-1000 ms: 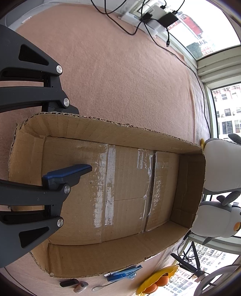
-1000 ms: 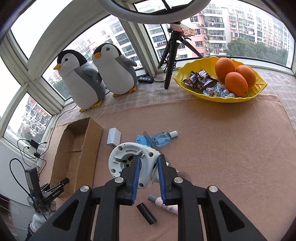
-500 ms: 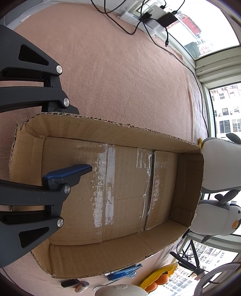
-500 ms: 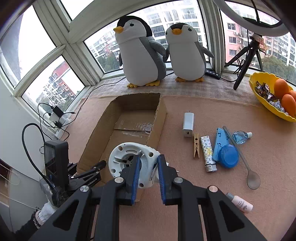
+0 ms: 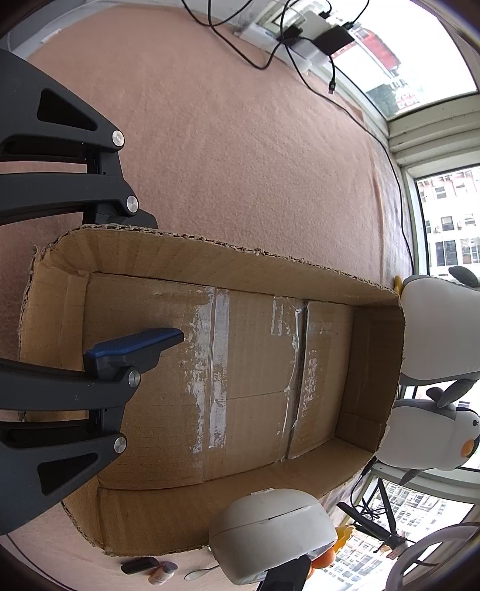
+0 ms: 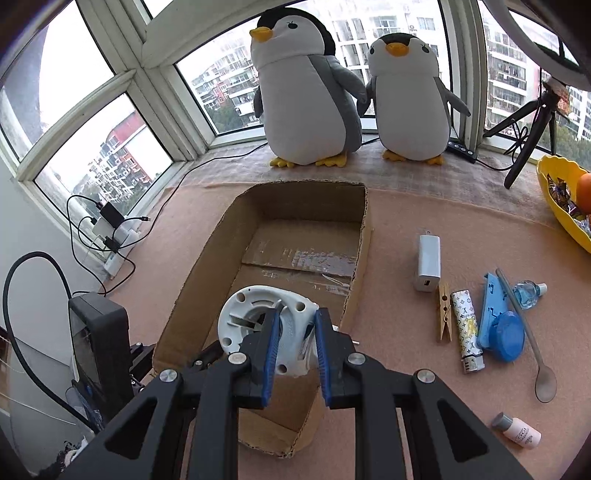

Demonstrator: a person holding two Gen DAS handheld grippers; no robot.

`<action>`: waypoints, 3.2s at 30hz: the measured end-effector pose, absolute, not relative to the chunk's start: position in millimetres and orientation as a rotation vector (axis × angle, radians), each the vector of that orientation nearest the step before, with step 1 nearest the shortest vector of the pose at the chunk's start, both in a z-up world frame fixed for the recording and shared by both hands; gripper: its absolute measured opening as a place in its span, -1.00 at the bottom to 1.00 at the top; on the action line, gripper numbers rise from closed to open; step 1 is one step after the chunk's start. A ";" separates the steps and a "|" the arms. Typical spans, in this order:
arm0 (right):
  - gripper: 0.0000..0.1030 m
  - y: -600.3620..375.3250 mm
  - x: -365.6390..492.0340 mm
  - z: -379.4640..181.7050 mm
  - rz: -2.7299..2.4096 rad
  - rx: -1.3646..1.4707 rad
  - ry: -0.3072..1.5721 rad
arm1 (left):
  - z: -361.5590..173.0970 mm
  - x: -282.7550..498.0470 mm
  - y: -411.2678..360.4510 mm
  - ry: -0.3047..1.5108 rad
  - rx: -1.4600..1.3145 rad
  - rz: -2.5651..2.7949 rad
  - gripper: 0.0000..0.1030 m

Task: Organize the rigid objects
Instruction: 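Carry the plug adapter with the right gripper into the cardboard box, then open the right gripper to release the adapter in the box, then grasp the white lotion bottle with the right gripper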

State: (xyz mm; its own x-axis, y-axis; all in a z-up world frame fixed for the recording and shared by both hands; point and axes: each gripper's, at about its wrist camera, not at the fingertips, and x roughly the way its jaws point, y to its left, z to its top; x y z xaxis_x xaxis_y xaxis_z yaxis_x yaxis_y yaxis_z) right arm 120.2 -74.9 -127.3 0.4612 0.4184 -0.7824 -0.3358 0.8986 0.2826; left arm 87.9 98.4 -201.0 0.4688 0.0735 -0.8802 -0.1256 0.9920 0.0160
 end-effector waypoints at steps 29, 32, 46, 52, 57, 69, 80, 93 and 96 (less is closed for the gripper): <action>0.04 -115.3 103.6 -90.9 0.446 0.085 0.900 | -201.5 85.3 95.0 1.075 -0.029 0.124 -0.21; 0.04 -130.6 98.7 -83.0 0.432 0.086 0.882 | -201.4 85.3 94.7 1.075 -0.028 0.123 -0.21; 0.05 -231.9 81.6 -58.9 0.296 0.050 0.819 | -201.3 85.7 94.9 1.075 -0.027 0.124 -0.21; 0.05 -263.1 76.3 -76.4 0.284 -0.018 0.879 | -201.5 85.7 94.6 1.076 -0.024 0.125 -0.21; 0.05 -280.1 74.4 -98.7 0.289 -0.068 0.954 | -201.7 86.2 94.7 1.080 -0.027 0.126 -0.21; -0.39 -273.1 72.3 -168.7 0.361 -0.233 1.166 | -202.1 86.1 94.1 1.081 -0.025 0.133 -0.21; -0.43 -257.6 79.4 -194.8 0.392 -0.318 1.226 | -202.0 86.3 93.7 1.082 -0.026 0.133 -0.21; -0.62 -248.5 95.0 -211.2 0.390 -0.337 1.268 | -202.2 85.5 93.8 1.083 -0.029 0.134 -0.21; -0.65 -249.3 95.5 -213.6 0.384 -0.328 1.275 | -202.2 85.3 93.9 1.082 -0.029 0.134 -0.21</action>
